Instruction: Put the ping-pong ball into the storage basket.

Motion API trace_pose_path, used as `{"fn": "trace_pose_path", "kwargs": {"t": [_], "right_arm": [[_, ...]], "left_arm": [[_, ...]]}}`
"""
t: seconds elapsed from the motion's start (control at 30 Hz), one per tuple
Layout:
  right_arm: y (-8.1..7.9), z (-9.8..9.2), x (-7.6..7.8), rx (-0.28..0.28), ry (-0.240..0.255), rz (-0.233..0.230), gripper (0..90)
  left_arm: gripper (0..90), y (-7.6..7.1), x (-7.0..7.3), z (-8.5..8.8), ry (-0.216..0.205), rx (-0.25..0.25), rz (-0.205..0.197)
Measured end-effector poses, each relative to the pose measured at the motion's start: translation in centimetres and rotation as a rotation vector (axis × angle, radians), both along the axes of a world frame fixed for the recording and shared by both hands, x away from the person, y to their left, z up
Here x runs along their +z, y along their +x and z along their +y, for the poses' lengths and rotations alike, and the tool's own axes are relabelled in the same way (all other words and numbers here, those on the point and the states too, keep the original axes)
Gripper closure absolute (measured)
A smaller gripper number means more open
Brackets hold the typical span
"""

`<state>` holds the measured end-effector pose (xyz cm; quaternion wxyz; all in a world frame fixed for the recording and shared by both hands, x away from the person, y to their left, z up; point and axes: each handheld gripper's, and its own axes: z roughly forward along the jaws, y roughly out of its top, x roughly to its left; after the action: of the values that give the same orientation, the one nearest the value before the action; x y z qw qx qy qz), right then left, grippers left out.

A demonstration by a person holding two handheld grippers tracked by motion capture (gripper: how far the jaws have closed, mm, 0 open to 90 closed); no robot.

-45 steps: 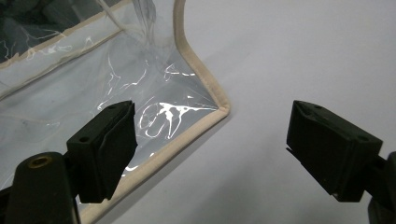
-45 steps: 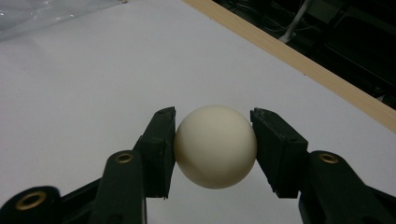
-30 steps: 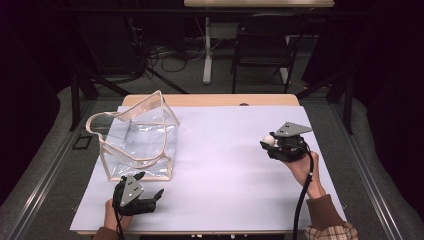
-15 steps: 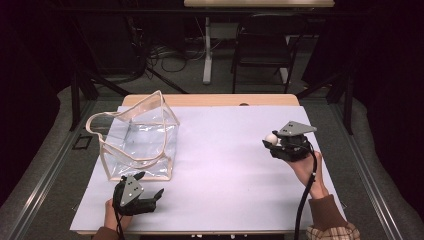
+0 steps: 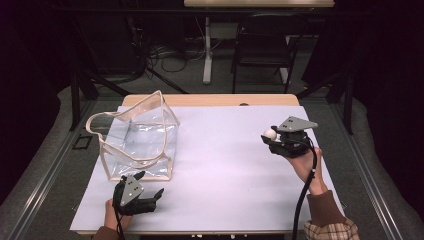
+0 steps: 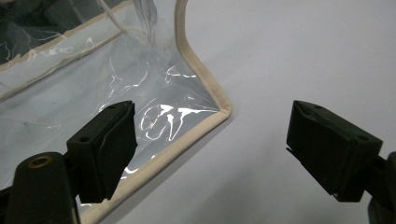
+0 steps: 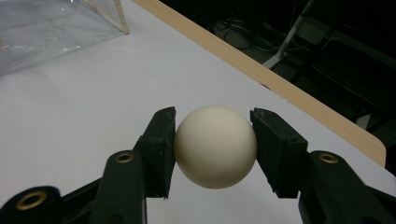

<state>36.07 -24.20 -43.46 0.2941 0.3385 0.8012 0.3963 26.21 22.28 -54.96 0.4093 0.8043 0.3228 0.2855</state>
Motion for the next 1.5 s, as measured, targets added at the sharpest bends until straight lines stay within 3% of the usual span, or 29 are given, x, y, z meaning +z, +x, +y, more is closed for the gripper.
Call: {"fn": "trace_pose_path", "kwargs": {"t": [1.03,1.5], "right_arm": [[1.1,2.7,2.7,0.06,-0.039,-0.036,50.9],[1.5,3.4,3.6,0.078,-0.027,-0.047,50.9]], "left_arm": [[16.2,0.0,0.0,-0.1,0.0,-0.005,-0.004],[16.2,0.0,0.0,-0.1,0.002,-0.005,-0.007]]}}
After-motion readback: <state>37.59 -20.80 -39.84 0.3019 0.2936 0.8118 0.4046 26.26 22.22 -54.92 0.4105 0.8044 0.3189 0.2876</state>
